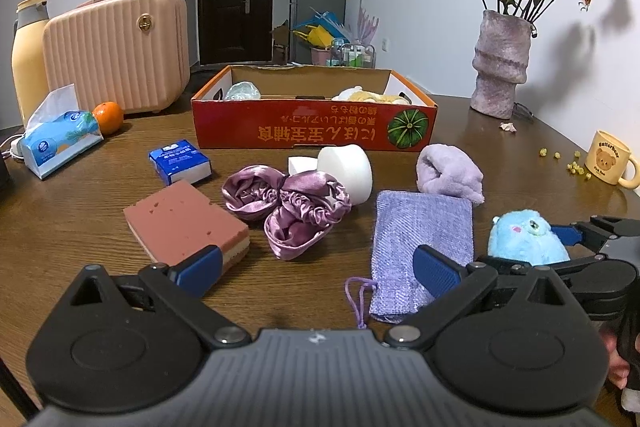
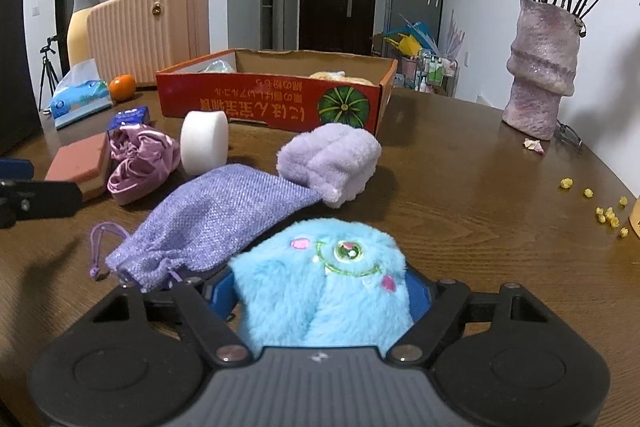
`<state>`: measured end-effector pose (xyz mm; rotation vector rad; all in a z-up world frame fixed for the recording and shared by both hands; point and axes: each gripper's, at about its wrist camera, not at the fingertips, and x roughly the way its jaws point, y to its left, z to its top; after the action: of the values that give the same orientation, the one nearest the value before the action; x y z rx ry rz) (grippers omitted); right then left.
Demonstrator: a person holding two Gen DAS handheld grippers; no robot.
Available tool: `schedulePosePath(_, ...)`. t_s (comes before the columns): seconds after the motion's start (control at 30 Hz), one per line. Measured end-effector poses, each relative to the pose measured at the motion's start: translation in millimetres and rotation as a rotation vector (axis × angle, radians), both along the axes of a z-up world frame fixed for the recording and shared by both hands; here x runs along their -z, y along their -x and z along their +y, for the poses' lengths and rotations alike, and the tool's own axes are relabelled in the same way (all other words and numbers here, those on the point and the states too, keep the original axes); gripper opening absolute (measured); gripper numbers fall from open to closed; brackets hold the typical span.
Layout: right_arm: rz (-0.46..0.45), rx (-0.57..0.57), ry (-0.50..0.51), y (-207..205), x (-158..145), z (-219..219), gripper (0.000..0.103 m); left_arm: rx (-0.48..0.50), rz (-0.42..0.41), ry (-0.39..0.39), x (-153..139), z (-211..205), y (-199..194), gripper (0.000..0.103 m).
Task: Organize soft objects
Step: 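Lower the right tool onto the light blue fuzzy plush and close it, then lower the left tool onto the lilac burlap pouch and close on it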
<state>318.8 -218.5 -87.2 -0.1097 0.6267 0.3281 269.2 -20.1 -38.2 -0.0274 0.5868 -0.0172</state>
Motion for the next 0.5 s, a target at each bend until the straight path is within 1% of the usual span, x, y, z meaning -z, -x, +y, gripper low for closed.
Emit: schedulePosePath(0.5, -0.061, 0.040, -0.047, 4.6, -11.3, -26.4, 0.079, 0.053, 0.031, -0.041, 1.3, -33.5, -14.0, 0.103)
